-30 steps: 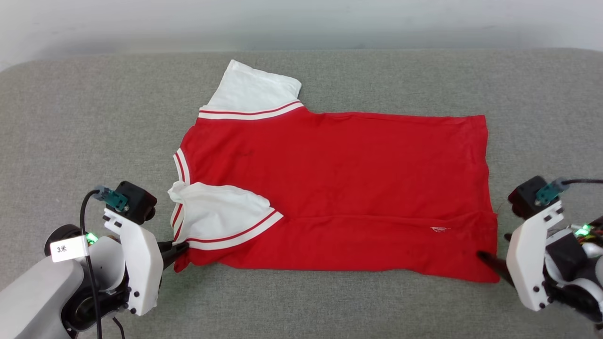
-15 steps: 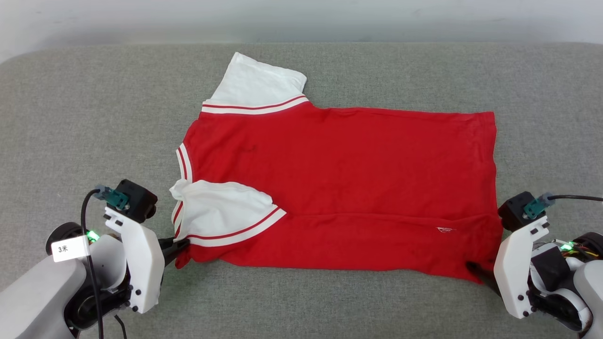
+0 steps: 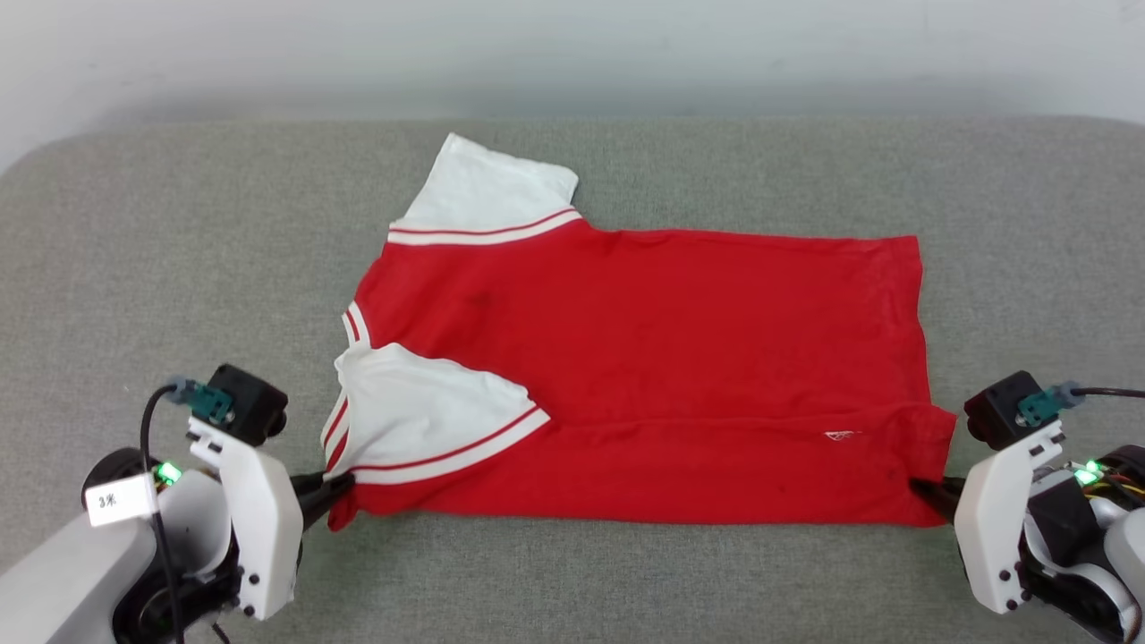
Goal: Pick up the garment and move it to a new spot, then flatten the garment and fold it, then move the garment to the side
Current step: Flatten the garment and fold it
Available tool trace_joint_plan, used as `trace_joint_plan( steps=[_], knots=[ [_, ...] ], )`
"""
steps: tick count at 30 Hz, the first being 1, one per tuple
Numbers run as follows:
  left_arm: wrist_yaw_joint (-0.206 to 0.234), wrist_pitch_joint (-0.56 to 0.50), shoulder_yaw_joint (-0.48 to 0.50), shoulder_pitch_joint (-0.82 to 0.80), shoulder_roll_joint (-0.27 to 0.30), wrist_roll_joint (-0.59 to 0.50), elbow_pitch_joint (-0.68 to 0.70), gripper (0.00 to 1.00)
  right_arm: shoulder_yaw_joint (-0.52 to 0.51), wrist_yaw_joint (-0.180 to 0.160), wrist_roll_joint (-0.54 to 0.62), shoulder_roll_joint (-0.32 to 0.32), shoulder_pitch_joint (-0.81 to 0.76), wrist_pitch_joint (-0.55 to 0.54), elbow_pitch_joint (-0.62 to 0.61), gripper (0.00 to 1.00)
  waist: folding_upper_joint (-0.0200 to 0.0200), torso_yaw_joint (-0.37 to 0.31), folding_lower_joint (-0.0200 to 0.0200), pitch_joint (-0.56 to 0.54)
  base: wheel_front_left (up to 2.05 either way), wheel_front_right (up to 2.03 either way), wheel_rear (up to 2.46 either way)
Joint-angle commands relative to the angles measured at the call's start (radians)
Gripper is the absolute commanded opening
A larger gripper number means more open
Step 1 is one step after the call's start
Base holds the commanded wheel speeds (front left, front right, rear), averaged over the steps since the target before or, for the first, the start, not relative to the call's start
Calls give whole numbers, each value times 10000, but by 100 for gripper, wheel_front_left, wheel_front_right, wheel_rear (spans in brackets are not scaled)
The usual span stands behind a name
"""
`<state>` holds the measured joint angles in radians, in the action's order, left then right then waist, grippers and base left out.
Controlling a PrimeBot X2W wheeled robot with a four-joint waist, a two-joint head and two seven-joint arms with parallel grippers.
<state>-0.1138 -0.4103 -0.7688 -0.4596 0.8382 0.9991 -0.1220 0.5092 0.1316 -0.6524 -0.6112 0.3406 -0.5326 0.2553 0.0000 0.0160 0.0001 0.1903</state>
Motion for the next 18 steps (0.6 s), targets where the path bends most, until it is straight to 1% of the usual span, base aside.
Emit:
trace_joint_plan(
  steps=[1, 7, 11, 14, 18],
  knots=[
    [75, 88, 32, 253, 114, 72, 120, 0, -122, -18, -91, -109, -248, 111, -214, 0, 0, -26, -1, -229, 0, 0, 0],
    [394, 312, 69, 1062, 567, 246, 846, 0, -710, -18, -121, -392, -1132, 97, -1152, 0, 0, -78, -1, -643, 0, 0, 0],
    [667, 509, 55, 1692, 852, 346, 1391, 0, -1325, -18, -153, -462, -1963, -30, -1793, 0, 0, -78, -1, -811, 0, 0, 0],
    [861, 646, 25, 2148, 932, 511, 1647, 0, -1813, -18, -111, -505, -2623, -257, -2213, 0, 0, -69, -1, -859, 0, 0, 0],
    [996, 807, -54, 2602, 937, 648, 1688, 0, -2330, -18, 9, -528, -3341, -712, -2575, 0, 0, -92, -1, -821, 0, 0, 0]
  ],
)
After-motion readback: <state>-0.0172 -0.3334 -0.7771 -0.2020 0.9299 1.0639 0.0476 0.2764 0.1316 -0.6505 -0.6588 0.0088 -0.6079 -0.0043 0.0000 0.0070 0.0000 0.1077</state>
